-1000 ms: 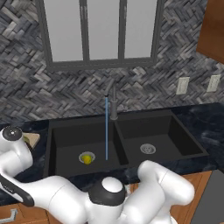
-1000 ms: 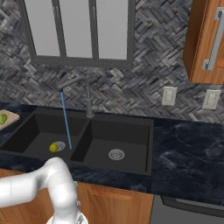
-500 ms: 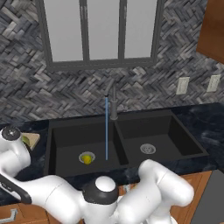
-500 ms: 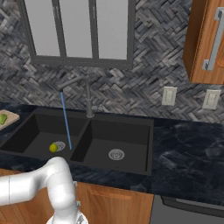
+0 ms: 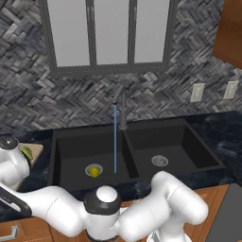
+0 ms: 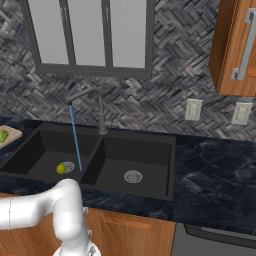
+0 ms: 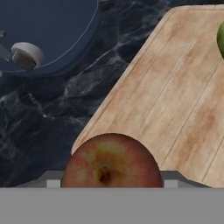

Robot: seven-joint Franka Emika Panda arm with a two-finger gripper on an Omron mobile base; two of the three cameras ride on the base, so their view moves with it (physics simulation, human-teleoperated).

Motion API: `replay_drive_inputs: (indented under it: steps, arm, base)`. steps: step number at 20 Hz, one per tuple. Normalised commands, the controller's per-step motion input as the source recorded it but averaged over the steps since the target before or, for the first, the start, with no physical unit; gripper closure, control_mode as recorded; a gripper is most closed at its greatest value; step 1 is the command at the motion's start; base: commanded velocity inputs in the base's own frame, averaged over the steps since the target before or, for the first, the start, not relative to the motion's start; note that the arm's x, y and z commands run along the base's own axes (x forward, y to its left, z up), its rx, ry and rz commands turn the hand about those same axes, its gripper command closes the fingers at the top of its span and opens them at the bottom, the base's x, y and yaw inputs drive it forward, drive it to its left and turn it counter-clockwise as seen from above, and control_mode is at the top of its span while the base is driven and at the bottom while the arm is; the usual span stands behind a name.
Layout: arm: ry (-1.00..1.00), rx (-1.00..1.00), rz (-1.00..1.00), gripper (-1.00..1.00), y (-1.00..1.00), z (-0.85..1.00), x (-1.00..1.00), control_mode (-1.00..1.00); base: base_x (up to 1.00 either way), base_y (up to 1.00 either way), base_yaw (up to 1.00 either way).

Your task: Pick the mango, apple, pear from the sink and place them on the cutting board to airdry. Then turn off the sink faucet.

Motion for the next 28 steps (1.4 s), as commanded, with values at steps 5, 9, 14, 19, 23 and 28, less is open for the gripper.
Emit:
replay_drive_inputs:
  steps: [5, 9, 14, 19, 23, 28]
  arm:
    - [0.04, -0.04, 0.00, 1.00, 0.24, -0.19, 0.15, -1.00]
    - [0.03, -0.03, 0.00, 1.00, 0.16, -0.17, 0.16, -1.00]
    - [0.02, -0.02, 0.00, 1.00, 0.12, -0.16, 0.13, -1.00]
    - [0.03, -0.03, 0.00, -1.00, 0.18, -0.15, 0.13, -1.00]
    - [0.01, -0.01, 0.00, -1.00, 0.09, -0.04, 0.07, -1.00]
    - [0.00, 0.00, 0.00, -1.00, 0.02, 0.00, 0.01, -1.00]
  base:
    - [0.00, 0.00, 0.00]
    - [0.00, 0.00, 0.00]
    - [0.00, 0.00, 0.00]
    - [0.00, 0.00, 0.00]
    - [0.00, 0.00, 0.00]
    - [0.00, 0.00, 0.00]
